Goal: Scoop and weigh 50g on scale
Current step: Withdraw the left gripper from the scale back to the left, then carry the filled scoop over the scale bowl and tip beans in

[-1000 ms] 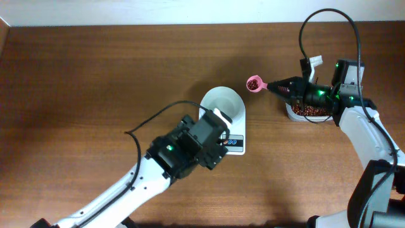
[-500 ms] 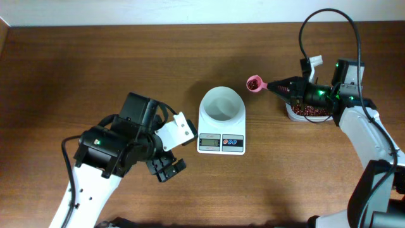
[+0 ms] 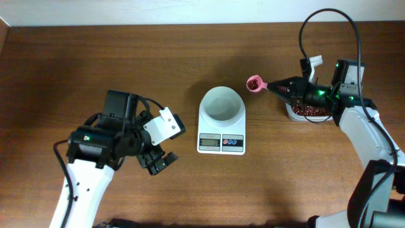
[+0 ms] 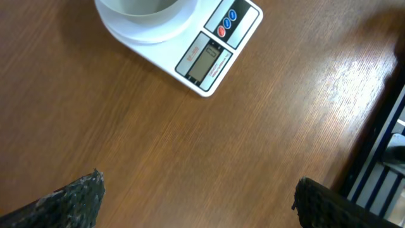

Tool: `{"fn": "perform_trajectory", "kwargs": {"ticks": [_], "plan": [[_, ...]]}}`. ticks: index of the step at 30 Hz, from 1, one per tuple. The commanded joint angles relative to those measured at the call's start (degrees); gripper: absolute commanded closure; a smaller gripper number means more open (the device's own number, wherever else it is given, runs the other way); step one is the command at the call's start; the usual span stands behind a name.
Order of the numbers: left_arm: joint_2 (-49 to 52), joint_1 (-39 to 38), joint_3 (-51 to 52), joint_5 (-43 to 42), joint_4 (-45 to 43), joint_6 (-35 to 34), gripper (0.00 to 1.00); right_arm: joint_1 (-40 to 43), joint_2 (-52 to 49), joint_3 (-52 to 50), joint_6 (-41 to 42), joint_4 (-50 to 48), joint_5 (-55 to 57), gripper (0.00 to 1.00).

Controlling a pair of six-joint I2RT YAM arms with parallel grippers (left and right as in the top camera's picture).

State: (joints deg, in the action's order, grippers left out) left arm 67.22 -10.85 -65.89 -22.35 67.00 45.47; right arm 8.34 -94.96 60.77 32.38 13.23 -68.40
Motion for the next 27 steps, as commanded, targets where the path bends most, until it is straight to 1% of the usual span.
{"fn": "perform_trajectory", "kwargs": {"ticks": [1,27], "plan": [[-0.1,0.3,2.6,-4.0,-1.7,1.8,0.01,0.0,-0.3,0.7,-0.6,-0.2,0.0,0.96],[0.0,0.3,2.9,-3.4,-3.1,1.8,0.01,-0.1,-0.3,0.7,-0.6,-0.2,0.0,0.96]]}}
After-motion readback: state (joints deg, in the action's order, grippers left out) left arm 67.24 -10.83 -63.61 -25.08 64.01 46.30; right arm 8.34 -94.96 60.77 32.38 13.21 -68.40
